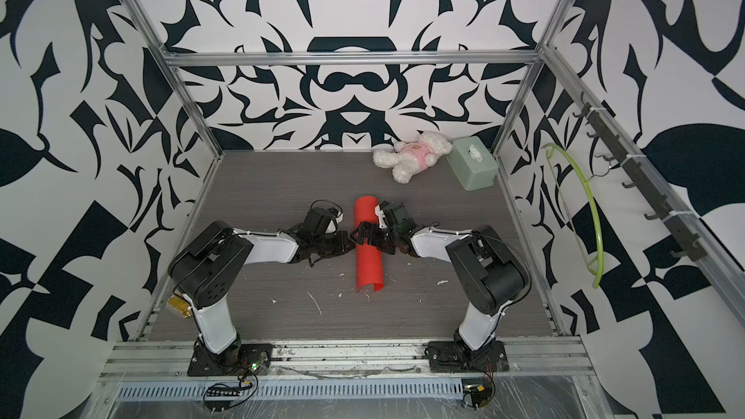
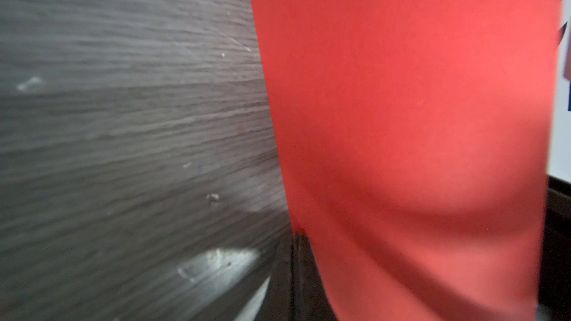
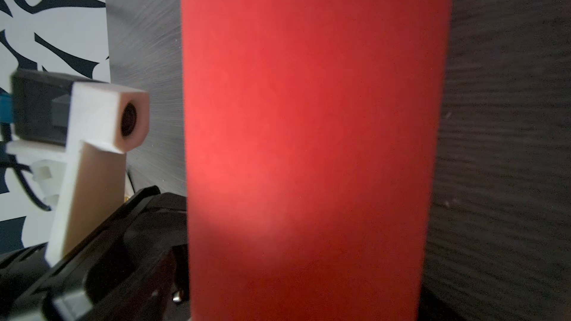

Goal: Fold the rectangular paper in half along the long edge
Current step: Pick up the paper from the center of the board.

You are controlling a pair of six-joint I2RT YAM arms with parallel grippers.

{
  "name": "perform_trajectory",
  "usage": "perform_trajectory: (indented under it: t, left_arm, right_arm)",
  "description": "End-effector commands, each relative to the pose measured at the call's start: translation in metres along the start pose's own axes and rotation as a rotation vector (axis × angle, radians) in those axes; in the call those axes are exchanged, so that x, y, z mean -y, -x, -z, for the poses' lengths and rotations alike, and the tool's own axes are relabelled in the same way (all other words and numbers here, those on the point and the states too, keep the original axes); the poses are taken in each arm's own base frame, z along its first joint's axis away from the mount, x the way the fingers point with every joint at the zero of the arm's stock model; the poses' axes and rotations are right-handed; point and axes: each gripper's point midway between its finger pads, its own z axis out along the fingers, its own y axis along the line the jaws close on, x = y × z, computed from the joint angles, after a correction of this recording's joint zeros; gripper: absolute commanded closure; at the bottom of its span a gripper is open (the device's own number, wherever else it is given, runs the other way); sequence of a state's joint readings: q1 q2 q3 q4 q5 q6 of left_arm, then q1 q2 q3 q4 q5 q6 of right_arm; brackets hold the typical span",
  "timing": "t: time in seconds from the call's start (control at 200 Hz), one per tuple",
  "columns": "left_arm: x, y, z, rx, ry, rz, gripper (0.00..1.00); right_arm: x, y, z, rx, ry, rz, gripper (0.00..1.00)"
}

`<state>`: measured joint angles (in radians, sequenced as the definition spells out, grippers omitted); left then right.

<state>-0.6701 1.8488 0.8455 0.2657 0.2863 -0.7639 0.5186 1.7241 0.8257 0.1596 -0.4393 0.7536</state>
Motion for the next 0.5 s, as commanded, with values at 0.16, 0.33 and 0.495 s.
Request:
perform_trajectory:
  t: [0.16, 0.33, 0.495]
  left_arm:
    - [-0.049, -0.053, -0.009, -0.153, 0.139, 0.077, 1.0]
    - [-0.049, -0.053, -0.01, -0.155, 0.13, 0.079, 1.0]
    - [-0.044, -0.052, -0.01, -0.146, 0.101, 0.066, 1.0]
  right_arm:
    - [0.063, -0.041, 0.007, -0.145, -0.307, -0.04, 0.03]
    - [0.068, -0.041, 0.01, -0.143, -0.358, -0.028, 0.05]
    - [0.068, -0.044, 0.004, -0.156, -0.403, -0.003, 0.05]
